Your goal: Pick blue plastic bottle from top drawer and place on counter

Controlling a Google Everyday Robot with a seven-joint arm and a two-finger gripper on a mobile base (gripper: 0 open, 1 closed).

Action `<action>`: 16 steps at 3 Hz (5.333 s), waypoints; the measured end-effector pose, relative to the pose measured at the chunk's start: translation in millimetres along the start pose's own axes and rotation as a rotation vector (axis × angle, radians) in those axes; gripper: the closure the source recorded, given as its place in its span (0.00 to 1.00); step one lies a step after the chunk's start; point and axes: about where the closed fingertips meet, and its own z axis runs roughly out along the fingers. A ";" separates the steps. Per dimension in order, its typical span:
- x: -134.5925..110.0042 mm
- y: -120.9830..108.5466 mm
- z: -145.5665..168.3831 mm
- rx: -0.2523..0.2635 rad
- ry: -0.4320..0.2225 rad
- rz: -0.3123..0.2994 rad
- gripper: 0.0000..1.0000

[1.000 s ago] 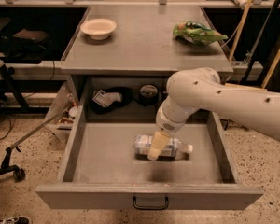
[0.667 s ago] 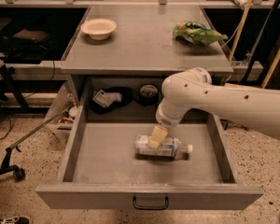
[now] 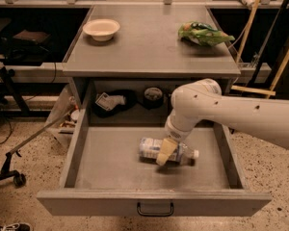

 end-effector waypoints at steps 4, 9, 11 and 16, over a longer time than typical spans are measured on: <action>6.8 28.3 15.5 -0.079 -0.003 -0.063 0.65; 0.6 -125.0 -262.4 0.158 -0.080 0.127 1.00; -85.6 -155.7 -323.5 0.206 -0.206 0.090 1.00; -177.3 -215.8 -226.8 0.283 -0.305 0.328 1.00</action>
Offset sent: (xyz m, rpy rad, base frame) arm -0.0221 0.0071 -0.0239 0.0181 0.0516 0.0654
